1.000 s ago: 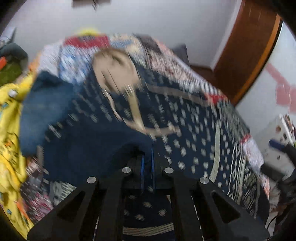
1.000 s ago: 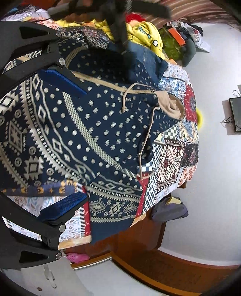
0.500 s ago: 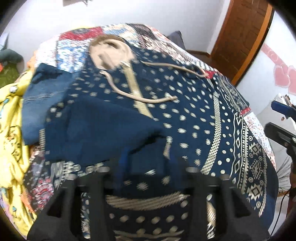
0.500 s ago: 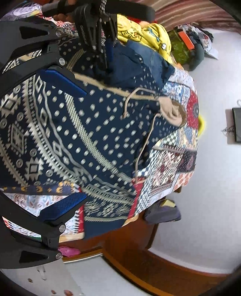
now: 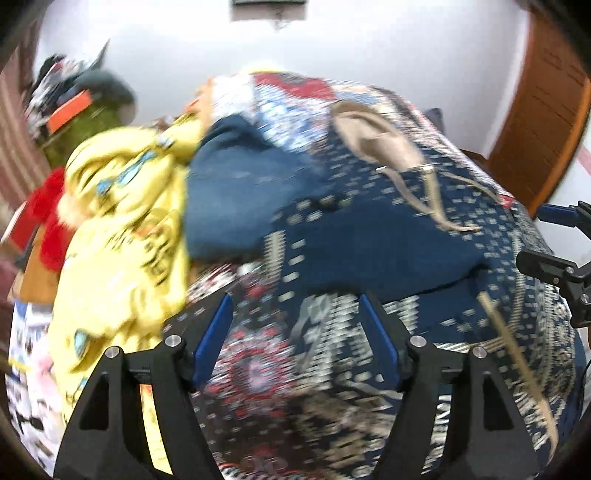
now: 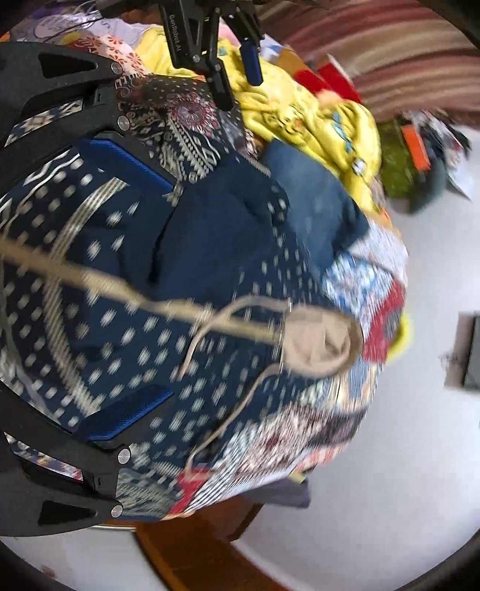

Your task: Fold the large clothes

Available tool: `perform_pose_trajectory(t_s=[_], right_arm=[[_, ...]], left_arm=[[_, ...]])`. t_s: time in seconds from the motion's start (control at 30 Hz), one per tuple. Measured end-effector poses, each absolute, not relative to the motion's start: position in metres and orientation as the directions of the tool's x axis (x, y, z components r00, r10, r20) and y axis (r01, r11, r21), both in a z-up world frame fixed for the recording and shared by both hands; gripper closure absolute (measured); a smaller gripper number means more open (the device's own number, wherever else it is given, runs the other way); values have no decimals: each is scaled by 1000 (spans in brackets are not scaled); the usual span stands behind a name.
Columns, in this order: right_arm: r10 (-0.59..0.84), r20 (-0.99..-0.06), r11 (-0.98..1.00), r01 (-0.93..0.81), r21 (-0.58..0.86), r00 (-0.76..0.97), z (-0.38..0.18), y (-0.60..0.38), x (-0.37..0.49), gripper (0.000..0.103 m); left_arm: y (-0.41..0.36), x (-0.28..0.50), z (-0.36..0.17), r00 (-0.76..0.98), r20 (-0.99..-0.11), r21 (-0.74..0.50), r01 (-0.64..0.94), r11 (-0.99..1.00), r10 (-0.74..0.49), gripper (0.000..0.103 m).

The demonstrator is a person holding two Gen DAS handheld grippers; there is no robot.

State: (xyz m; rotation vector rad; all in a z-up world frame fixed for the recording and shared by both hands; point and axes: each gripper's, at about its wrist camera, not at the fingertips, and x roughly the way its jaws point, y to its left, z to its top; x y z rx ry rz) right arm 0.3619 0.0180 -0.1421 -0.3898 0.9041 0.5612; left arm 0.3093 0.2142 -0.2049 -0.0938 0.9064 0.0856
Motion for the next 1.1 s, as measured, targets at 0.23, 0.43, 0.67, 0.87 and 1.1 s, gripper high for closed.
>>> perform_pose_trajectory(t_s=[0.23,0.43,0.67,0.87,1.1], right_arm=[[252,-877,654,-740,-157,409,-189,104,360,2],[175,-899,574,-783,-239,402,-231,152,363,8],[166,-916,594,-779,-202,365,-252,160,382,47],[194,-896,569,-790,-229,400,-246,159,376,91],[319,-852,675,-731,-103,415,-203,121,381,92]], left_arm=[[256,294,-244,562,-827,-102,-190,977,23,34],[266,294,-265,536,-845,-127,-210,969,5,34],[274,295,-277,521,-854,-145,-231,962,-4,34],[268,302,-282,506,-862,-177,-241,954,-32,34],[238,314,-281,502,-864,-157,-188,969,-42,34]])
